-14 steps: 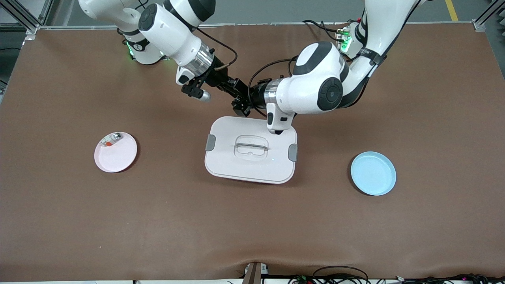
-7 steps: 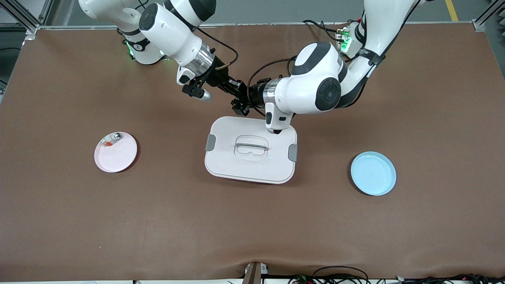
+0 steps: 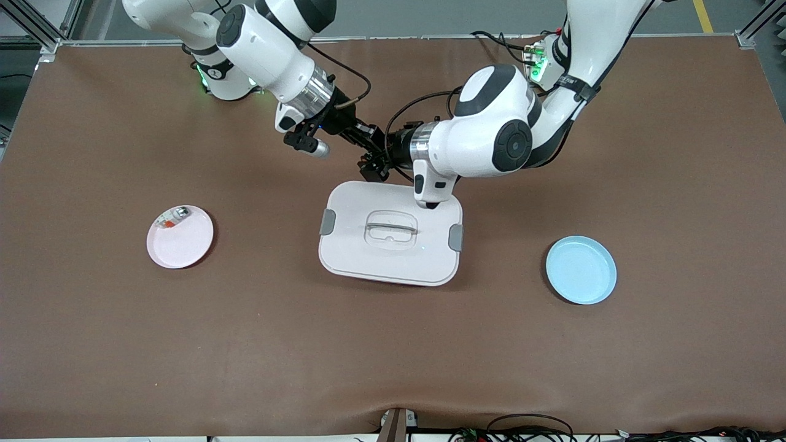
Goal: Transfer orange switch to right arm and place
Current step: 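Grasp the switch with the right gripper from the left gripper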
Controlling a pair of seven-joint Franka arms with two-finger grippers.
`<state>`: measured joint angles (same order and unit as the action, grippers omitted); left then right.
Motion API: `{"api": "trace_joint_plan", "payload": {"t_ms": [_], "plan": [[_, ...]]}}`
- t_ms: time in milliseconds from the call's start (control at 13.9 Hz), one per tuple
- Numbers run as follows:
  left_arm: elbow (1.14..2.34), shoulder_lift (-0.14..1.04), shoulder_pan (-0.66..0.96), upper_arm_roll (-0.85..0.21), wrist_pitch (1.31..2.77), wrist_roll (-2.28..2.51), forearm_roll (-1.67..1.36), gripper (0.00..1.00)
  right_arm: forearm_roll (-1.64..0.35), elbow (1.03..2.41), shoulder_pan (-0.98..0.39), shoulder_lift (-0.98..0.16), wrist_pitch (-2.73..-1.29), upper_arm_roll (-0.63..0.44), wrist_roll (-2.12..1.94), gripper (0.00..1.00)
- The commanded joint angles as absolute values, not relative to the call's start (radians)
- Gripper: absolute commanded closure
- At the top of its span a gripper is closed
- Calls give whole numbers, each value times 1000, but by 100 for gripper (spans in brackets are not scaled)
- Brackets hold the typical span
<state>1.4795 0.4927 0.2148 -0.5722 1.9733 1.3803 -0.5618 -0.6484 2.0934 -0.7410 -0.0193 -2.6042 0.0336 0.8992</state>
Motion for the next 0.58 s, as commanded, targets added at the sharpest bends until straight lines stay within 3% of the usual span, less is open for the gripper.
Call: {"api": "trace_joint_plan", "payload": {"t_ms": [0,144,504], "plan": [[1454,485,219,-554,1974,1397,-531,0,-669,2065,-749,-31,-2594,23,907,98],[1424,483,212,-552,1974,1401,-470,0,-663,2045,-741,-29,-2556,18,904,98],[1379,459,140,-549,1973,1394,-368,0,-574,1925,-646,-28,-2259,11,748,98]]}}
